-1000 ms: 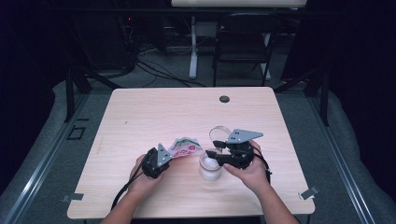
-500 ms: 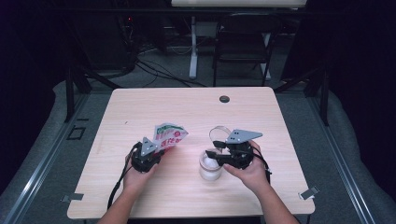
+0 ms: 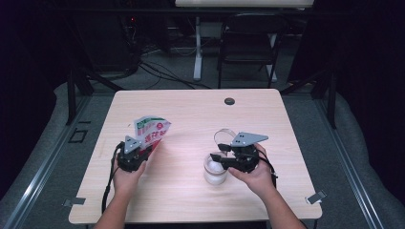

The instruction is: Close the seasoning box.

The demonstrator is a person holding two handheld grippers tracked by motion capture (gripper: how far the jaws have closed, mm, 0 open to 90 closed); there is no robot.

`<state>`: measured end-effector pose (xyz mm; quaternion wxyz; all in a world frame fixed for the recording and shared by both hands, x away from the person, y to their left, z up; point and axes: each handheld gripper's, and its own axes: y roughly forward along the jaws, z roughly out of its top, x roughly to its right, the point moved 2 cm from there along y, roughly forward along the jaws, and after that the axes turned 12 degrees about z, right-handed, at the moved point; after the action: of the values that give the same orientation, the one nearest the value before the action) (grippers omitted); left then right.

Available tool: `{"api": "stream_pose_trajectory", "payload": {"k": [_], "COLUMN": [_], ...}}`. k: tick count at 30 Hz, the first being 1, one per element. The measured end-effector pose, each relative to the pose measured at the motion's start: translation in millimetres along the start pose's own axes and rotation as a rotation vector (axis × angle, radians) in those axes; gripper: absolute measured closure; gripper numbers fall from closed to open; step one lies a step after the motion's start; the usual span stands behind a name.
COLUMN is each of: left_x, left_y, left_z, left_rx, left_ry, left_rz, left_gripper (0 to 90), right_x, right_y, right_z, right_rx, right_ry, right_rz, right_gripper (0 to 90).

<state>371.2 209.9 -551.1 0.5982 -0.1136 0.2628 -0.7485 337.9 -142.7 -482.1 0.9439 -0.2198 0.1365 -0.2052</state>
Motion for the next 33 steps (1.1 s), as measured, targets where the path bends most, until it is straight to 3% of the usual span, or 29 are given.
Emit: {"api": "stream_pose_trajectory", "payload": {"k": [9, 15, 22, 33], "left_x": [-24.7, -36.2, -49.8, -57.4], "left_y": [0.0, 1.9, 2.5, 6.2], "left_z": [-6.1, -10.7, -16.2, -22.4], "left_rx": [-0.036, -0.065, -0.068, -0.100], "left_ry": [-0.043, -0.073, -0.138, -0.151], "left_rz": [0.106, 0.133, 0.160, 0.217], "left_gripper": [80.0, 79.9, 79.9, 79.6], "right_x": [0.4, 0.8, 1.8, 2.5], "right_y": [0.2, 0.7, 1.0, 1.1], "right_z": [0.1, -0.5, -1.3, -1.6], "right_rx": [0.000, 0.002, 0.000, -0.002], "right_ry": [0.000, 0.004, 0.007, 0.007], "right_rz": [0.002, 0.001, 0.001, 0.000], "right_gripper": [52.0, 52.0, 52.0, 51.8]}}
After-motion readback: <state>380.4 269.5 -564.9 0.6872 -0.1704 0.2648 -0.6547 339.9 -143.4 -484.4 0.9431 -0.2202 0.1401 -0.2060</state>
